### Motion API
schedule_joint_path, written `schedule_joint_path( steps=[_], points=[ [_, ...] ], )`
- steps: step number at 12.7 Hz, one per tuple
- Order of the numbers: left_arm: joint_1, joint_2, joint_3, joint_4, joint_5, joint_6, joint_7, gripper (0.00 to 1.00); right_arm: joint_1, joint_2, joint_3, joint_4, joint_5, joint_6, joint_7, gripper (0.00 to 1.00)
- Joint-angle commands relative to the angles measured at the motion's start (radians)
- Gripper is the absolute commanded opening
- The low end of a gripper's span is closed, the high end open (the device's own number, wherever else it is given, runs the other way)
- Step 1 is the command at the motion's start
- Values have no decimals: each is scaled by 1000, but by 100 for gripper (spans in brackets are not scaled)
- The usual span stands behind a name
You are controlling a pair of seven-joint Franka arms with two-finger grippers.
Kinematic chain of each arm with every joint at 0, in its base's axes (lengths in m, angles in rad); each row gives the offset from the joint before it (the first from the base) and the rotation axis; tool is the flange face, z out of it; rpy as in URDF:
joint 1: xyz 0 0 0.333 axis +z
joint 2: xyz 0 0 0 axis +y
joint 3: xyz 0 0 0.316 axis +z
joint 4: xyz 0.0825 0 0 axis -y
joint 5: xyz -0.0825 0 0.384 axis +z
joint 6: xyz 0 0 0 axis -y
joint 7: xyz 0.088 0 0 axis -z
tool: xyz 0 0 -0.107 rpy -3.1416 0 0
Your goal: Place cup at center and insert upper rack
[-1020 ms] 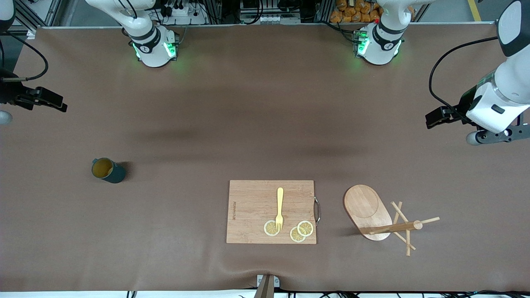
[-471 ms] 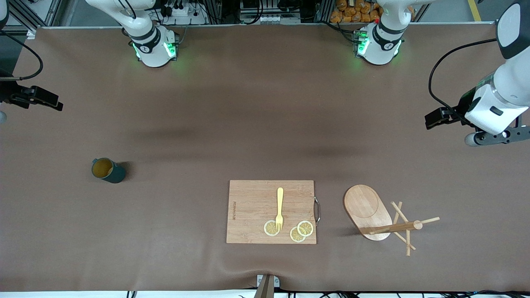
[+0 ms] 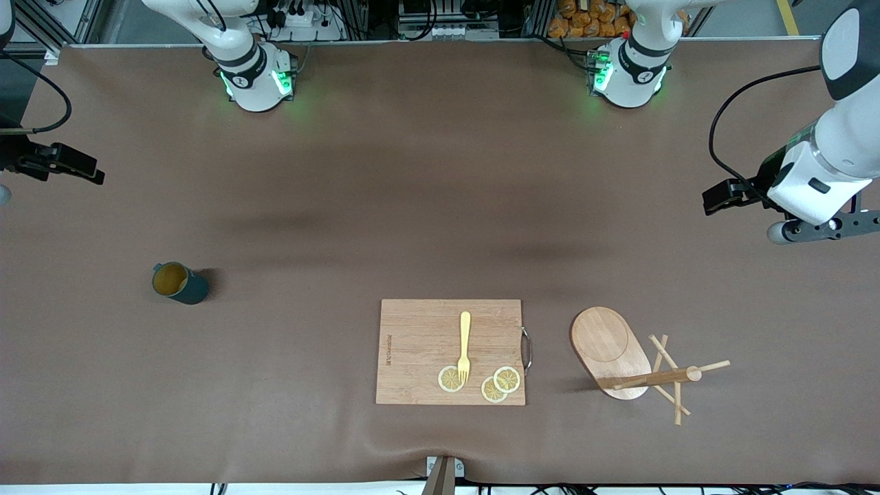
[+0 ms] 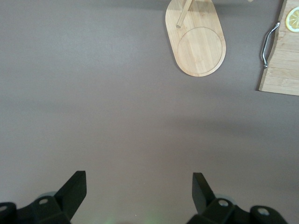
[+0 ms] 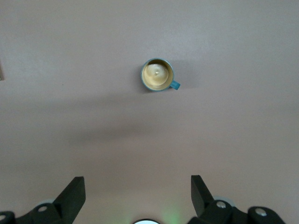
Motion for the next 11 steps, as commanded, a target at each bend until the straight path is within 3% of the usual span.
schedule_joint_path(
  steps=[1, 4, 7, 11],
  points=[
    [0, 0, -4, 1, 14, 4, -9, 100, 1, 21, -4, -11, 11, 57, -12, 100],
    [5, -2, -6, -1, 14, 4, -8, 100, 9, 112, -4, -35, 11, 166, -12, 100],
    [6, -2, -6, -1, 14, 4, -4, 100, 12, 165, -3, -129, 11, 339, -12, 100],
    [6, 0, -6, -4, 14, 4, -8, 100, 25, 275, -3, -143, 11, 431, -12, 100]
  ],
)
